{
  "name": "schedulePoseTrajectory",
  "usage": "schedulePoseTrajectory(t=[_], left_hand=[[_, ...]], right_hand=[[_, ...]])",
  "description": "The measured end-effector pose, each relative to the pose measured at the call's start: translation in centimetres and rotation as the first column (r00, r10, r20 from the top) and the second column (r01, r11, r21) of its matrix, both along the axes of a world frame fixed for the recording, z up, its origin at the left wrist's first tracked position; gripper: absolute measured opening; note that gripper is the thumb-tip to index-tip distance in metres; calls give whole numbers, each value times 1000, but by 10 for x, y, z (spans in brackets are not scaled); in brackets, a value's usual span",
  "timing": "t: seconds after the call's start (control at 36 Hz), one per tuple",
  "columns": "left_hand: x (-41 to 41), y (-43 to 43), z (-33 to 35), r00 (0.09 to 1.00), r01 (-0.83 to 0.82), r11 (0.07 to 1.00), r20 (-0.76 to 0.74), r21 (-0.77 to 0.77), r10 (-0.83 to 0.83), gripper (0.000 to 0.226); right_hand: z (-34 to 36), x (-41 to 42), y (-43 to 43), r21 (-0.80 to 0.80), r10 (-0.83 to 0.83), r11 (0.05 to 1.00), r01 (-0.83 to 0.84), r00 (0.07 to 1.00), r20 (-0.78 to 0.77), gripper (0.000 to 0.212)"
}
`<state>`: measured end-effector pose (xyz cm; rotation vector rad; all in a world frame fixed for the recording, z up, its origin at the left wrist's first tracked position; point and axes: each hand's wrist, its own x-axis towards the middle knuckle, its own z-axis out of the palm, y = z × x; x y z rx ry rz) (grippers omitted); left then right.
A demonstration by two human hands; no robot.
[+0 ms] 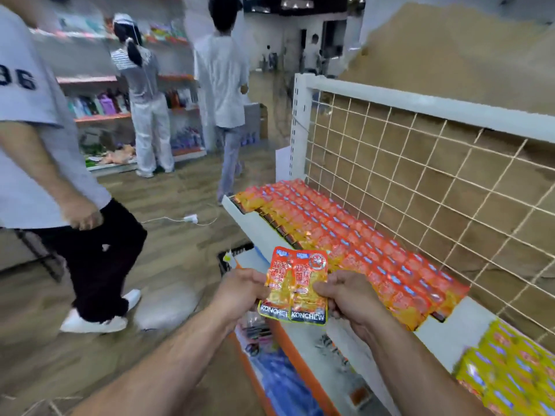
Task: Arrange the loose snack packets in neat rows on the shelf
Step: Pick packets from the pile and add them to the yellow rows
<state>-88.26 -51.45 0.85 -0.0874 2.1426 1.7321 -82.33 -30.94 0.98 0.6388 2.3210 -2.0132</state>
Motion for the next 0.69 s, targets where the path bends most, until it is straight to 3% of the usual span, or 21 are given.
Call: schedulePoseTrajectory(t=[0.25,0.44,0.61,0.69], left_hand=[[-85,8,-5,1000,-11,999,-11,-46,11,21],[-159,12,-10,998,15,997,-64,-74,-20,7],[-243,16,-16,973,154,978,-150,-143,-175,22],[-283,15,-8,937,251,934,-181,-254,-301,26]], right_hand=[[-9,-75,11,-10,-23,1000,23,1000,-13,31],[-17,-129,7,-6,-108,994,109,994,13,35],[-17,-189,-5,-12,-251,968,251,968,1,33],[-18,-214,-15,-31,-342,939,342,940,1,29]])
